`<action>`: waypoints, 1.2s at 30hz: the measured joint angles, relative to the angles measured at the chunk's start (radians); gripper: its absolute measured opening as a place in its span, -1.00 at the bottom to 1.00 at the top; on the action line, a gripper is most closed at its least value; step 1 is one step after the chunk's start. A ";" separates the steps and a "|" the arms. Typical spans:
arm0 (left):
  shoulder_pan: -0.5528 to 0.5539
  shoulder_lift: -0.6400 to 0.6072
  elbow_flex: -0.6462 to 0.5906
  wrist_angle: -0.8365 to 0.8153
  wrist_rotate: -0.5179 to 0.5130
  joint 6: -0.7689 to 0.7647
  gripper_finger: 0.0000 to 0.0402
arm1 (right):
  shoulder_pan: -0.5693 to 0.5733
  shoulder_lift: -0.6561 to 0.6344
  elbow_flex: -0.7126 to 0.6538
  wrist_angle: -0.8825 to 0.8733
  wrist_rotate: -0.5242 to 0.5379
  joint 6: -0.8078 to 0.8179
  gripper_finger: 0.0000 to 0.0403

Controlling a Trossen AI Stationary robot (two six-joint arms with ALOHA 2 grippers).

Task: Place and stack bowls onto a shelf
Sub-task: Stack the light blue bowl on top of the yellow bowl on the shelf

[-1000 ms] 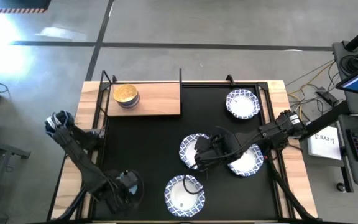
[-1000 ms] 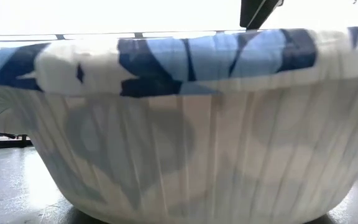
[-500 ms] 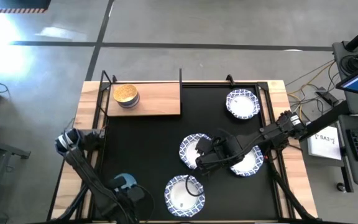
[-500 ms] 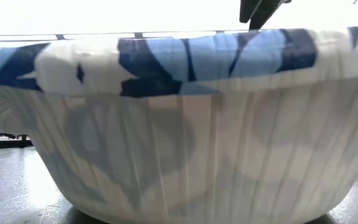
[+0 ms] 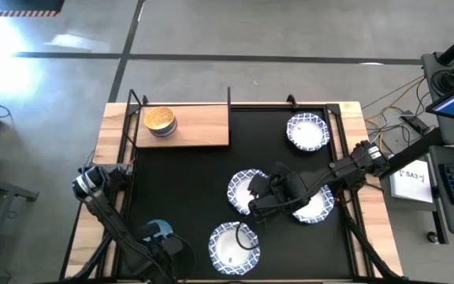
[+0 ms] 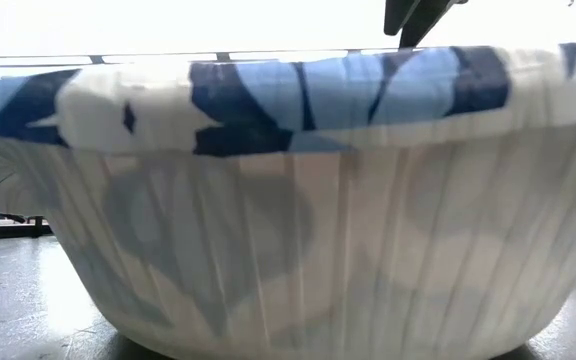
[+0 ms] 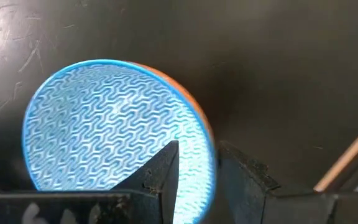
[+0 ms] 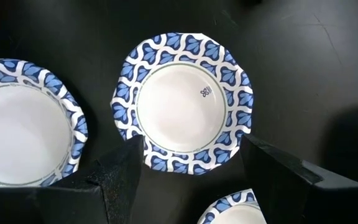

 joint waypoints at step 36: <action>0.147 -0.101 -0.045 0.069 -0.009 0.391 -0.99 | 0.006 0.001 -0.021 0.001 0.094 -0.070 0.27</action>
